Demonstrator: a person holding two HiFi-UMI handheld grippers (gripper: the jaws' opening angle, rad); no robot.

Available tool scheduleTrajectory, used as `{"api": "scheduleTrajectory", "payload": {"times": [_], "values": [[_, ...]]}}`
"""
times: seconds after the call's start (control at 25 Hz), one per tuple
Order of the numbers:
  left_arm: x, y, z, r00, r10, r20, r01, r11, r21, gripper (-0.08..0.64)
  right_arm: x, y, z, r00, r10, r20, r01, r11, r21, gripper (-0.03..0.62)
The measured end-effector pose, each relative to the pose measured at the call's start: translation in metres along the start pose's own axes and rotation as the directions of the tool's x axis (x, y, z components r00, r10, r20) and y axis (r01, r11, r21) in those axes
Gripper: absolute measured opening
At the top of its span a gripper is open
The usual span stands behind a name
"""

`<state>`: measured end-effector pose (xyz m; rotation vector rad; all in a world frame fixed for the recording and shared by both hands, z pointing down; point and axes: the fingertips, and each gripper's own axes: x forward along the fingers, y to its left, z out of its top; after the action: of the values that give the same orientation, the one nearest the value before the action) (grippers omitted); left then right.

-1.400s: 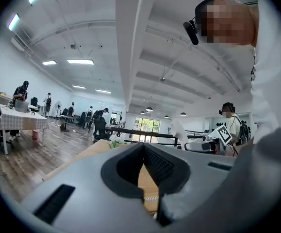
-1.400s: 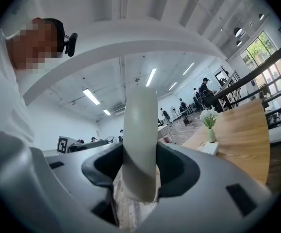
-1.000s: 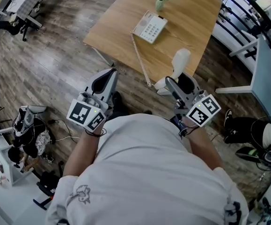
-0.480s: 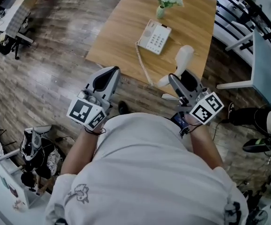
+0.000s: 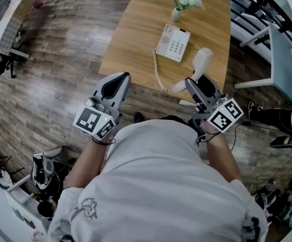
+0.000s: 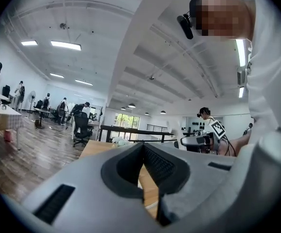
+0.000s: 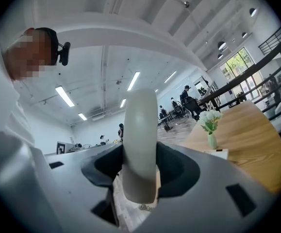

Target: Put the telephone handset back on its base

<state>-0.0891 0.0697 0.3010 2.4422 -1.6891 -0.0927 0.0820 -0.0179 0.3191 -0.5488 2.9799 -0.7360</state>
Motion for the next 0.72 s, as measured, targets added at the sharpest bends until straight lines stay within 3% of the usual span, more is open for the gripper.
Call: {"api": "scheduleTrajectory", "payload": {"times": [0.44,0.72], "values": [[0.061,0.015,-0.008,0.997,-0.063,-0.047,0.063,0.998,-0.014,0.005,0.012,-0.045,-0.001,0.999,-0.049,-0.009,0.05,0.998,0.042,0.221],[0.117,0.01,-0.005,0.995,-0.086,-0.053,0.085,0.996,-0.032,0.005,0.01,-0.077,0.008,0.999,-0.038,-0.019,0.039,0.998,0.056,0.221]]}}
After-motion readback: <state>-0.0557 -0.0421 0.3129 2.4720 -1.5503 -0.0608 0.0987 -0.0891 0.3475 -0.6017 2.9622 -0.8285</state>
